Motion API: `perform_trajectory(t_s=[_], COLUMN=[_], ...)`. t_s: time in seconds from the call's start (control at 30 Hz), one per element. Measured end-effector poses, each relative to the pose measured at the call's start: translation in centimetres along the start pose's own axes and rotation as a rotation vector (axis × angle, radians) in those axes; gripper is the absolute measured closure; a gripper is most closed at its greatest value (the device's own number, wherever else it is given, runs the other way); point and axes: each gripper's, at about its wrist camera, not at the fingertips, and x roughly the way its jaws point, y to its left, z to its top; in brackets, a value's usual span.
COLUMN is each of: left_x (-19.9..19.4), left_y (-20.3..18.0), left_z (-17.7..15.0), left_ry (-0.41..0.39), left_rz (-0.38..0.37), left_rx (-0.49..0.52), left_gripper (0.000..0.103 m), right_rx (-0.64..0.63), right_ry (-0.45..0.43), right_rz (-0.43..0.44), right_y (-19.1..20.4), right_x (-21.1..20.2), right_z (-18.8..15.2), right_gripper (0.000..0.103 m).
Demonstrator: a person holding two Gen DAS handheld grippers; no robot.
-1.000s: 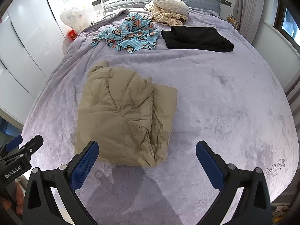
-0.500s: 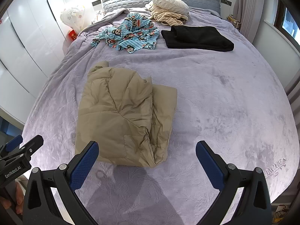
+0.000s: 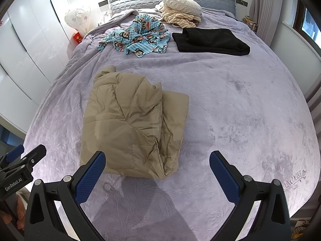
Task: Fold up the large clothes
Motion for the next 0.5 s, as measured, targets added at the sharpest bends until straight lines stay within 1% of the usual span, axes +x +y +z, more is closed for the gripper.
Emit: perform_trajectory(t_s=[0.5], left_x=[-0.19], left_y=[-0.33], left_z=[0.01], left_ry=[-0.002], left_rz=[0.000], left_rx=[0.003], left_gripper=[0.000], right_rx=[0.004], right_ry=[-0.004], right_rz=[-0.005], right_y=[-0.08], right_x=[-0.21], right_z=[0.16], right_gripper=[0.000])
